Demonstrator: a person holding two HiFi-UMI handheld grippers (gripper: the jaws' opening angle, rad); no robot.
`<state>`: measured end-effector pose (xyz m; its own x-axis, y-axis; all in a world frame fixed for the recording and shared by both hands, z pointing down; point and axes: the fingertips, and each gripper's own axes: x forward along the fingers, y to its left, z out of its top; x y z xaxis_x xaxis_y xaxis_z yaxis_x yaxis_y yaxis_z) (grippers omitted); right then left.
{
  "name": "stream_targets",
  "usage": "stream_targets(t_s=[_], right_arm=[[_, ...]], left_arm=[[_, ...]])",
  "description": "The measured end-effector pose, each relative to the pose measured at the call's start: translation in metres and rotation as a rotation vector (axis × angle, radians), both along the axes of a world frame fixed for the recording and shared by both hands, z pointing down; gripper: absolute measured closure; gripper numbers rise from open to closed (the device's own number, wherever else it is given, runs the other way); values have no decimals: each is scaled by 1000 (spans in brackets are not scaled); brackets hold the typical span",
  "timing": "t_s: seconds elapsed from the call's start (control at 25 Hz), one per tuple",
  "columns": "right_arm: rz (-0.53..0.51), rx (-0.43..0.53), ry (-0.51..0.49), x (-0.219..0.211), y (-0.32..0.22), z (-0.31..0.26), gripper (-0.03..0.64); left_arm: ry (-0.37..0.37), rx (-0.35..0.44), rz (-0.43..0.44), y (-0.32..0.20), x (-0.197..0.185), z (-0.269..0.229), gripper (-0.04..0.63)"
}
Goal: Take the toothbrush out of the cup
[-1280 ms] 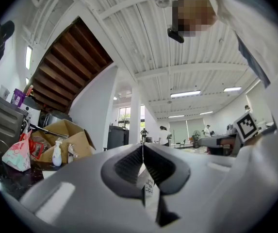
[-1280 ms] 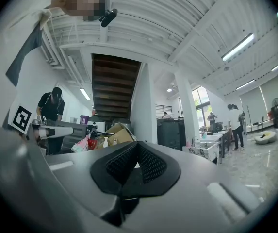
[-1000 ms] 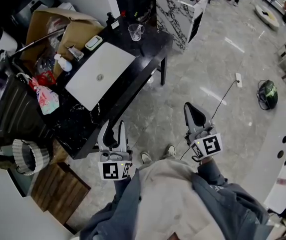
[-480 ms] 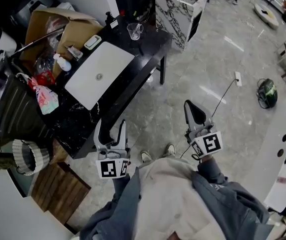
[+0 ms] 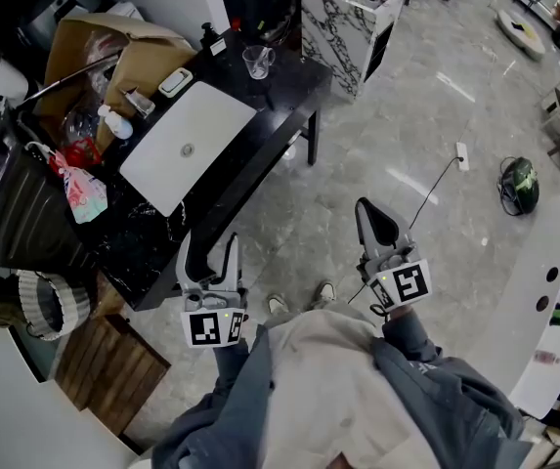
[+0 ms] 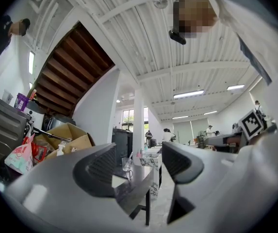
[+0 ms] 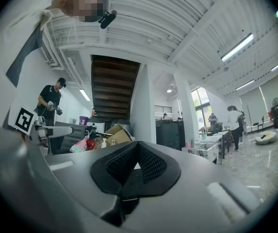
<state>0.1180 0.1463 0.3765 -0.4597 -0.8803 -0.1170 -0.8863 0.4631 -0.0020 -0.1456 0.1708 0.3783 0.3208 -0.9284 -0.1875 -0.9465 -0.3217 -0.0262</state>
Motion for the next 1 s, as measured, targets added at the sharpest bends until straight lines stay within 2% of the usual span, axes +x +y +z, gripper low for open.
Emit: stream_targets(t_s=[0.64,1.0], right_arm=[[-90,26,22,28,-29,-9,612],[-103,25,19,30,-61,-6,612]], left_arm=[[-17,17,-53,-18,30,-5,282],[-25,14,-64,-44,30,-1,282]])
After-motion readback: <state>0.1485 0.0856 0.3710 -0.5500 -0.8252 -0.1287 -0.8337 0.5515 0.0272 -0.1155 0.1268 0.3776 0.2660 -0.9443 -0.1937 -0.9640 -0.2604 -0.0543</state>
